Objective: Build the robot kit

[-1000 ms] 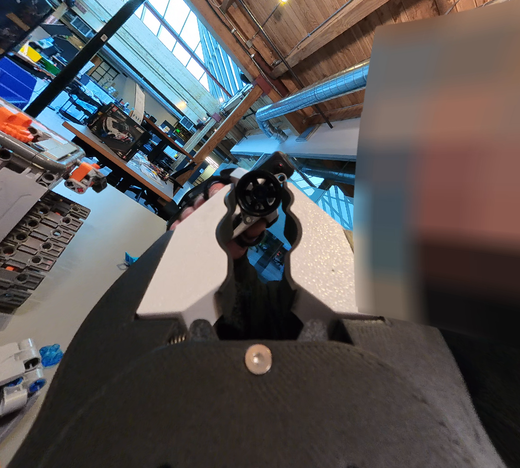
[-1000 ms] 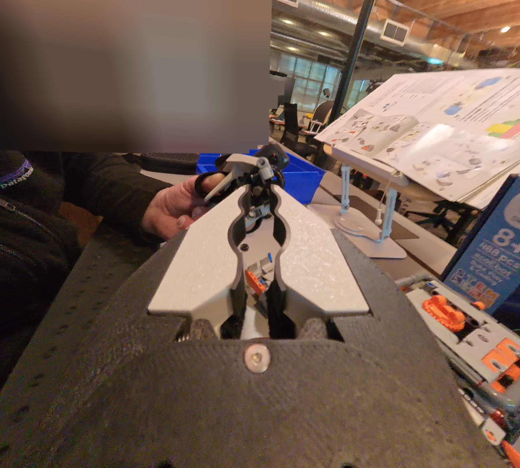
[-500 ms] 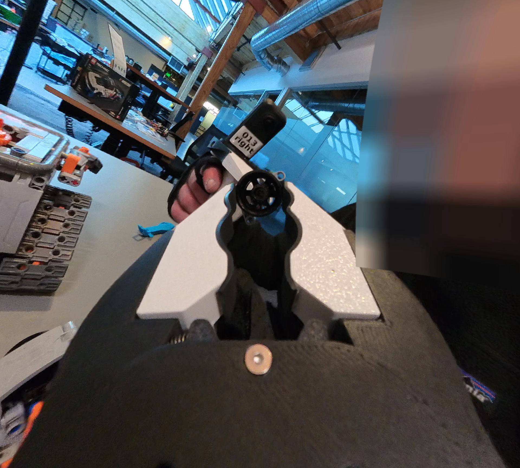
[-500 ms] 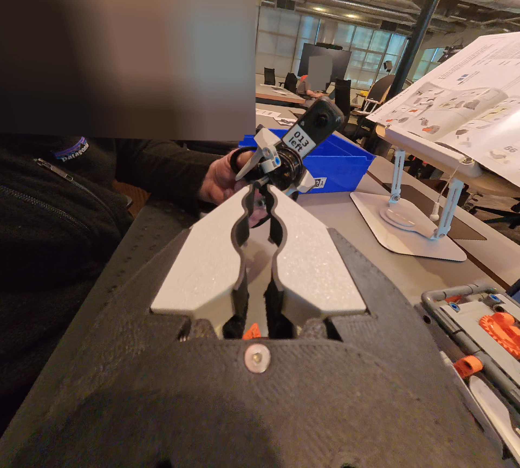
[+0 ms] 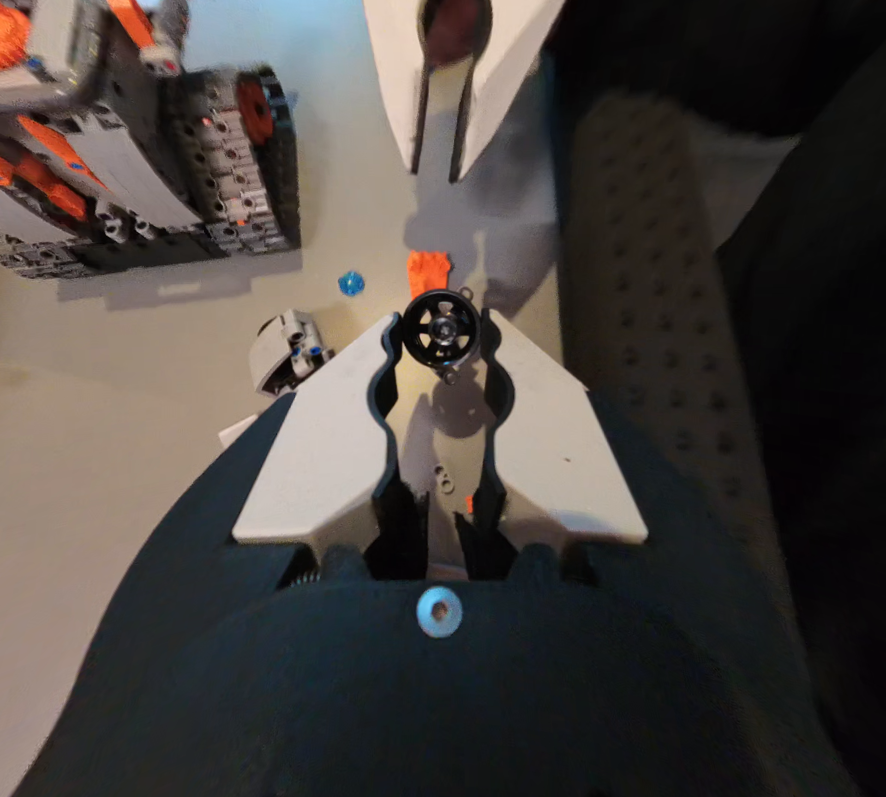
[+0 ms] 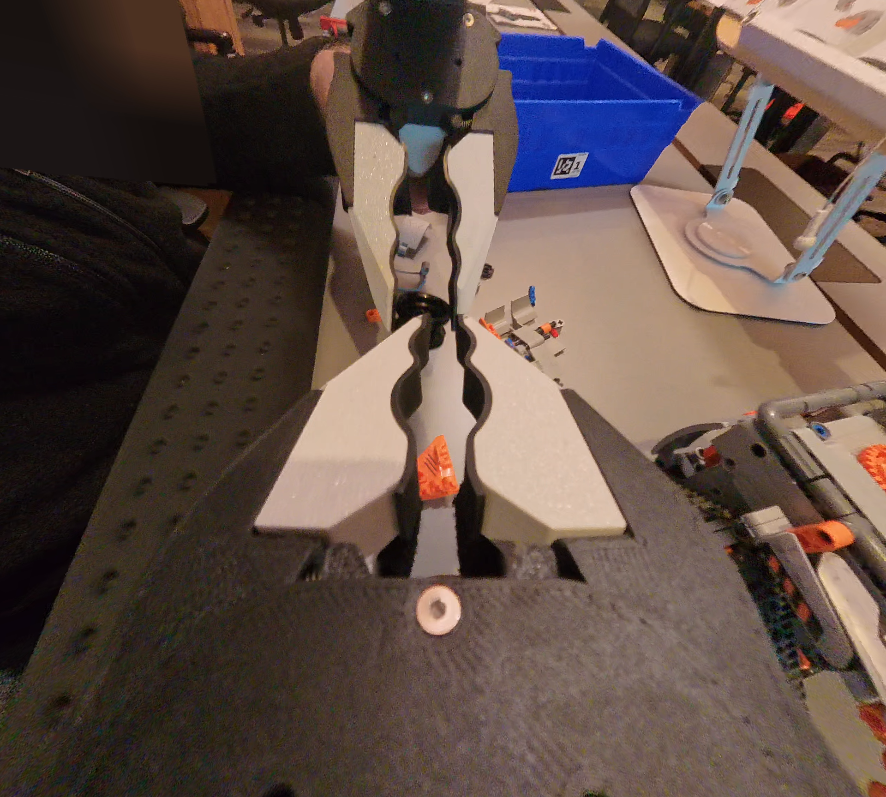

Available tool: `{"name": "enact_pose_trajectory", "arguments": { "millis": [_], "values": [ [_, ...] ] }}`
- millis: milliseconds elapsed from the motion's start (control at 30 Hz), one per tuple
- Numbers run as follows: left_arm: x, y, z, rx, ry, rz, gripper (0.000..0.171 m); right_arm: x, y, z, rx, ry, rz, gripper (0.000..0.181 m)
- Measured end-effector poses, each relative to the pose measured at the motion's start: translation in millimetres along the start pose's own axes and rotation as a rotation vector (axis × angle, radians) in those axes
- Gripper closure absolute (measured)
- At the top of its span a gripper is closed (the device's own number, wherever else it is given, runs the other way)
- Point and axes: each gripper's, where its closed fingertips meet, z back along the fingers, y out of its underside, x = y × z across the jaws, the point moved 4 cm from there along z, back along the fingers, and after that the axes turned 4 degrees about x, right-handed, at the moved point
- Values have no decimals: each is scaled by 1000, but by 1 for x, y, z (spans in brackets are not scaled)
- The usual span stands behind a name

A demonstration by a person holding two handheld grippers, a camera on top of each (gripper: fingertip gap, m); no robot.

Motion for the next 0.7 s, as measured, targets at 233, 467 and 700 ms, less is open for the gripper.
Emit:
{"name": "enact_pose_trajectory", "arguments": {
  "millis": [233,467,700],
  "values": [
    [-4,20,-30,169,-31,-65,142,11,20,-27,143,-51,7,181],
    [-6,22,-36,173,-13,-65,142,12,48,-48,334,-47,15,181],
    [-9,18,-40,170,-33,-88,142,14,44,-46,319,-39,43,181]
  ]
}}
